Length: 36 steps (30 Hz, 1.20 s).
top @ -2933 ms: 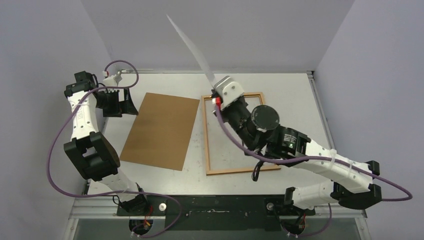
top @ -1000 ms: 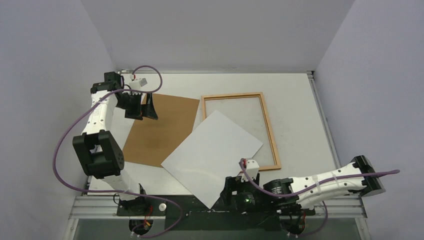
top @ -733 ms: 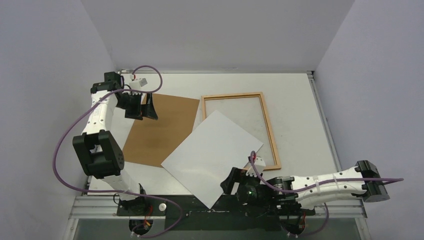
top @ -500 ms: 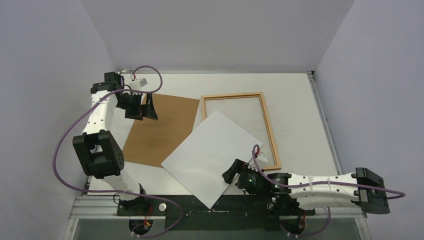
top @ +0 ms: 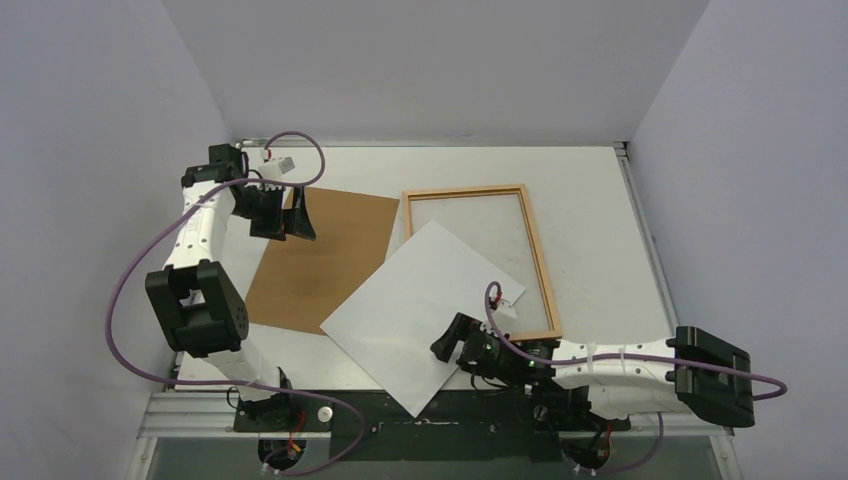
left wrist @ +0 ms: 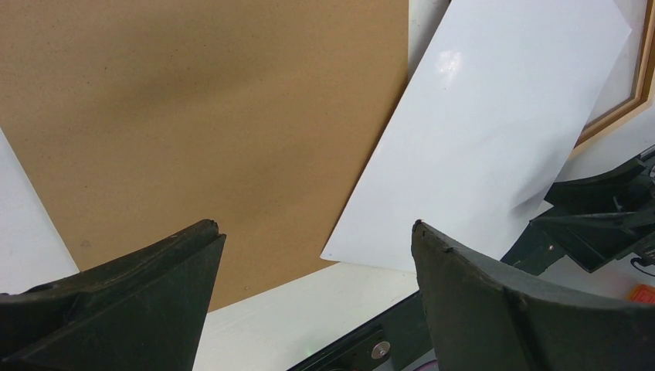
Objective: Put the photo into the frame
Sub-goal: Turn over the photo from the photo frame.
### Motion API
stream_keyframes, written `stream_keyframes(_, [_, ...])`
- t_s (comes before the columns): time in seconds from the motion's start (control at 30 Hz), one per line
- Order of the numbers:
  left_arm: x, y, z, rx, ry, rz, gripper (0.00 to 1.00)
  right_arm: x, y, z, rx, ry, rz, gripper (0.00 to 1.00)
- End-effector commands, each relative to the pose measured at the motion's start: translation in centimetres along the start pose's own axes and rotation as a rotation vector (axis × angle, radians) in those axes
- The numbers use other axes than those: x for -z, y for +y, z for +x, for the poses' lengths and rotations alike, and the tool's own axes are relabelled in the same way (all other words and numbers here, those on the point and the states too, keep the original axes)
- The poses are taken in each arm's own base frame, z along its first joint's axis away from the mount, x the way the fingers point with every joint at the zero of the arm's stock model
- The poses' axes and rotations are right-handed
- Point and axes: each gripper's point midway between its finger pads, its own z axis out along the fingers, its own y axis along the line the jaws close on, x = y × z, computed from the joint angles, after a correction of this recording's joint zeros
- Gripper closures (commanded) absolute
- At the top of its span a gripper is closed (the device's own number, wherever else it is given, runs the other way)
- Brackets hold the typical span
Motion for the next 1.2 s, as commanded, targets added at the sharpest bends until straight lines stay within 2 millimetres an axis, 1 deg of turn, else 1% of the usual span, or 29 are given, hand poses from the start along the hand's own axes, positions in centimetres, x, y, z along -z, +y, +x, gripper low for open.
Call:
stream_keyframes(0.0, [0.9, -0.7, -0.6, -0.030, -0.033, 0.015, 0.09, -0.2, 1.2, 0.1, -0.032, 0.007, -0.053, 0.13])
stream_keyframes(0.13, [1.2, -0.6, -0.9, -0.033, -0.035, 0.010, 0.09, 0.0, 1.5, -0.4, -0.050, -0.011, -0.065, 0.27])
stream_keyframes(0.2, [1.3, -0.6, -0.9, -0.032, -0.035, 0.009, 0.09, 0.2, 1.5, -0.9, -0.055, -0.035, -0.066, 0.38])
stream_keyframes(0.3, [1.4, -0.6, -1.0, -0.035, -0.036, 0.007, 0.09, 0.6, 1.7, -1.8, -0.067, -0.073, -0.072, 0.61])
stream_keyframes(0.4, [1.6, -0.6, -1.0, -0.035, -0.036, 0.005, 0.10, 1.1, 1.8, -2.6, -0.074, -0.104, -0.074, 0.77])
stream_keyframes(0.47, [1.6, -0.6, -0.9, -0.034, -0.035, 0.006, 0.10, 1.5, 2.1, -3.2, -0.079, -0.124, -0.082, 0.81])
stream_keyframes(0.6, [1.3, -0.5, -0.7, -0.032, -0.024, 0.011, 0.10, 2.7, 2.6, -4.7, -0.077, -0.169, -0.090, 0.83])
stream_keyframes(0.63, [1.2, -0.6, -0.5, -0.032, -0.019, 0.016, 0.10, 2.9, 2.5, -4.9, -0.074, -0.174, -0.083, 0.82])
stream_keyframes(0.7, [0.6, -0.9, -0.1, -0.035, -0.006, 0.034, 0.11, 3.0, 2.2, -4.6, -0.065, -0.159, -0.072, 0.70])
stream_keyframes(0.77, [-0.5, -1.5, 0.7, -0.055, 0.016, 0.050, 0.11, 2.9, 1.6, -3.9, -0.051, -0.130, -0.050, 0.61])
stream_keyframes(0.8, [-1.4, -2.1, 1.2, -0.077, 0.036, 0.057, 0.11, 2.7, 1.2, -3.5, -0.043, -0.119, -0.029, 0.52])
stream_keyframes(0.83, [-2.4, -2.4, 1.8, -0.088, 0.059, 0.061, 0.11, 2.6, 0.8, -3.3, -0.035, -0.109, -0.006, 0.39])
stream_keyframes(0.87, [-3.3, -2.8, 2.2, -0.104, 0.078, 0.070, 0.11, 2.6, 0.6, -3.3, -0.022, -0.107, 0.011, 0.30])
stream_keyframes(0.93, [-4.7, -3.9, 2.6, -0.135, 0.113, 0.098, 0.10, 3.0, 0.7, -4.3, -0.003, -0.139, 0.039, 0.18])
stream_keyframes(0.97, [-5.2, -4.0, 2.6, -0.142, 0.125, 0.108, 0.09, 3.3, 0.8, -5.2, 0.009, -0.162, 0.051, 0.14])
stream_keyframes(1.0, [-6.2, -5.0, 2.8, -0.174, 0.151, 0.127, 0.09, 3.8, 1.2, -6.5, 0.022, -0.191, 0.058, 0.11])
stream_keyframes(1.03, [-6.8, -5.4, 2.8, -0.191, 0.168, 0.137, 0.07, 4.3, 1.6, -8.0, 0.041, -0.218, 0.065, 0.09])
stream_keyframes(1.07, [-7.4, -5.7, 2.8, -0.205, 0.179, 0.147, 0.06, 4.9, 1.8, -10.0, 0.050, -0.255, 0.083, 0.07])
stream_keyframes(1.1, [-7.9, -6.0, 2.7, -0.212, 0.185, 0.159, 0.05, 5.6, 2.4, -13.0, 0.047, -0.309, 0.102, 0.06])
stream_keyframes(1.13, [-8.5, -6.1, 2.5, -0.219, 0.192, 0.164, 0.04, 6.2, 2.4, -15.1, 0.067, -0.342, 0.128, 0.05])
stream_keyframes(1.17, [-8.9, -6.3, 2.4, -0.231, 0.198, 0.169, 0.00, 6.7, 2.3, -17.5, 0.081, -0.379, 0.159, 0.04])
